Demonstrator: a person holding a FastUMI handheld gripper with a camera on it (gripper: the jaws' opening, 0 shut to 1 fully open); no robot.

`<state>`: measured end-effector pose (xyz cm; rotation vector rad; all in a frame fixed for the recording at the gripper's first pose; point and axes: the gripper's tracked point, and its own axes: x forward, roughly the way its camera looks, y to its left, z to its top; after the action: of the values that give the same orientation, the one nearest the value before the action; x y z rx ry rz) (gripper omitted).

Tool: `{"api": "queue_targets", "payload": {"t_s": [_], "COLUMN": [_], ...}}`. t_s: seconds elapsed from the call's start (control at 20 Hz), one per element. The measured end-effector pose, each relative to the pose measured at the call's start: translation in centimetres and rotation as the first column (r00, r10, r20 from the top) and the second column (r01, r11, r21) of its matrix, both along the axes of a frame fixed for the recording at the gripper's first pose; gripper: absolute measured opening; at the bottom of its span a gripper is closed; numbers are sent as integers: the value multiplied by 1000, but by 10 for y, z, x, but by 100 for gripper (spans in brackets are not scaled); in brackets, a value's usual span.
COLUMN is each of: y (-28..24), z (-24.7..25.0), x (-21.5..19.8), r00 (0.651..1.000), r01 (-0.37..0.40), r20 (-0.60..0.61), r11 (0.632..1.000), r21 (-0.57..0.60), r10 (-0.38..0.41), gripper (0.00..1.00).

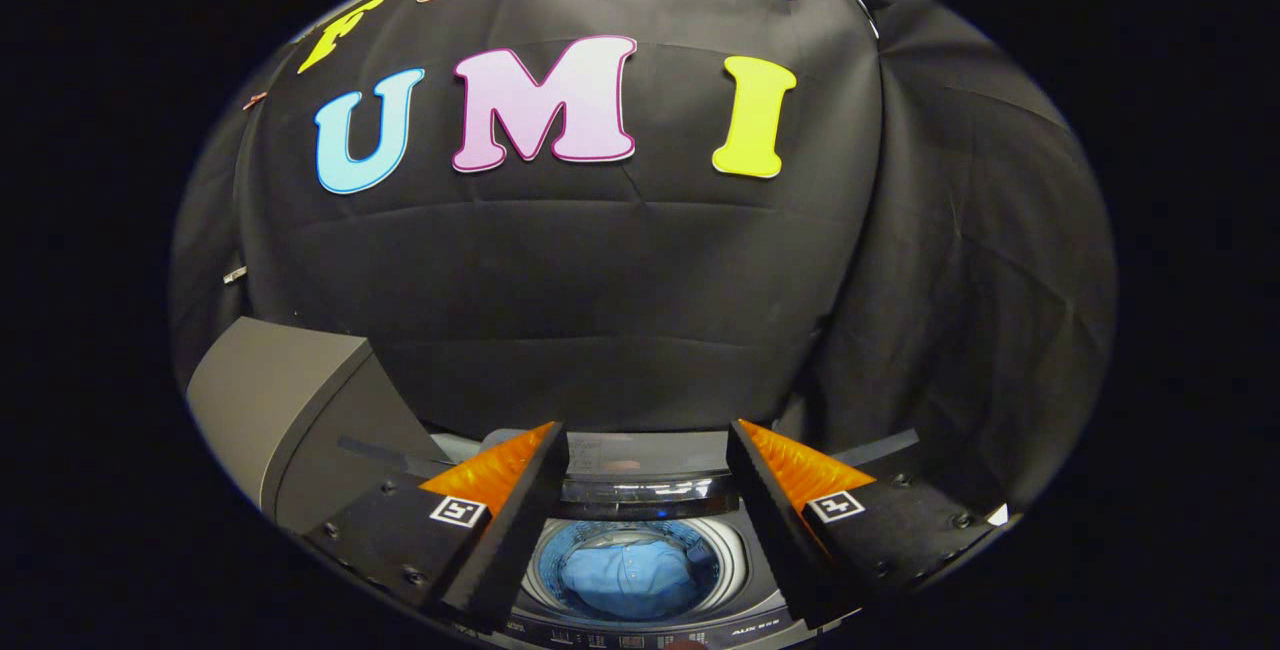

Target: Put the clothes into the washing machine and then close the washing machine lid.

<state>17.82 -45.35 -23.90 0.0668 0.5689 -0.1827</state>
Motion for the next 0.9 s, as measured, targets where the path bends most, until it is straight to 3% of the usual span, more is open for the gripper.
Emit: {"api": "queue_targets", "payload": {"t_s": [0.3,0.45,0.6,0.9], "y": [10,22,33,48], "z": [-28,-82,-99,-70], "x": [-34,-92,-113,-111], "r00": [994,945,942,965], "r01": [-27,-38,-57,-119], "r20": [-108,-320,-324,-225], "r11": [998,993,994,990], "r21": [51,111,98,75], "r10": [33,72,86,133], "gripper": [100,100,99,100]}}
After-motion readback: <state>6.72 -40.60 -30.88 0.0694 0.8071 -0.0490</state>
